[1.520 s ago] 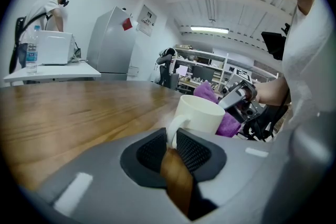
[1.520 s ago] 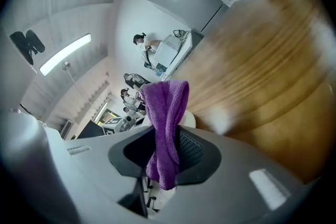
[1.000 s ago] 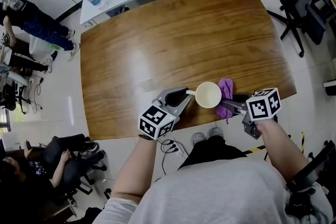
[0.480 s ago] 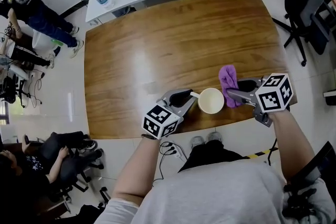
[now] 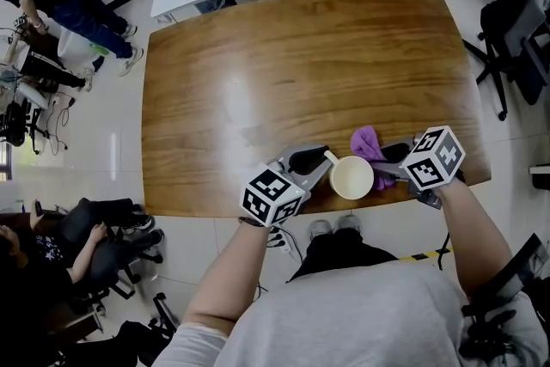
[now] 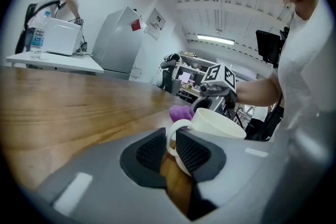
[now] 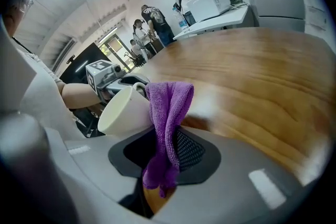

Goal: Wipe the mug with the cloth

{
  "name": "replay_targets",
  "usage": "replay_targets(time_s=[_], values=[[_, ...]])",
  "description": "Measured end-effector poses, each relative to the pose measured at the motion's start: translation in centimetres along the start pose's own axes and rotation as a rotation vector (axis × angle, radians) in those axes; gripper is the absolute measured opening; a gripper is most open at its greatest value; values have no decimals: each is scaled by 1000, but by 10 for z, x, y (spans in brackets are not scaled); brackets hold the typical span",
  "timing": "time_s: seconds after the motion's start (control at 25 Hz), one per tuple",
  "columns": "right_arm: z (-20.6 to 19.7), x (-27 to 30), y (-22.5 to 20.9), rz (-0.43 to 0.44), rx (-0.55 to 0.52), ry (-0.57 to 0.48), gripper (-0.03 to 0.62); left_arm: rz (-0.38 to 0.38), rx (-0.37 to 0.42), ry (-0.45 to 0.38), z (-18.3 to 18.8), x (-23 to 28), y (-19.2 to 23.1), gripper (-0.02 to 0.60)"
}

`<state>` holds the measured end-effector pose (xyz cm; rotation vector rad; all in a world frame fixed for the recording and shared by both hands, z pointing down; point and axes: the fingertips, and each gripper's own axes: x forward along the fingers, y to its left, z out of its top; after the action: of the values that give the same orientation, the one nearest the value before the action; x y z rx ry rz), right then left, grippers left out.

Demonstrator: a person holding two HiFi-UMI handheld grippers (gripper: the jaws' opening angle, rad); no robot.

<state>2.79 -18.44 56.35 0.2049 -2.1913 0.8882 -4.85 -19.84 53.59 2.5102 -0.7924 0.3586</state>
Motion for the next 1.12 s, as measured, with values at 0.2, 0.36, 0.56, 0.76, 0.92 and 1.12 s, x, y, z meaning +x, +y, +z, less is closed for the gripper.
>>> replay_targets(time_s=[0.2, 0.36, 0.56, 0.76, 0.92, 1.12], values=[[11, -6, -4, 4, -25, -18, 108, -4, 0, 12, 0, 2, -1, 48], [66, -29, 0, 20, -29, -222, 109, -10, -1, 26, -1, 1, 0, 49], [106, -28, 19, 79, -45, -335, 109, -1, -13, 16, 0, 1, -1, 49], [111, -10, 27, 190, 55, -384, 109, 6, -15, 7, 1, 4, 1, 49], [83, 16, 14, 152, 67, -271, 109, 4, -13, 5, -1, 5, 1, 49], [68, 29, -2, 84, 59, -200, 109, 8, -9, 3, 0, 5, 1, 43]])
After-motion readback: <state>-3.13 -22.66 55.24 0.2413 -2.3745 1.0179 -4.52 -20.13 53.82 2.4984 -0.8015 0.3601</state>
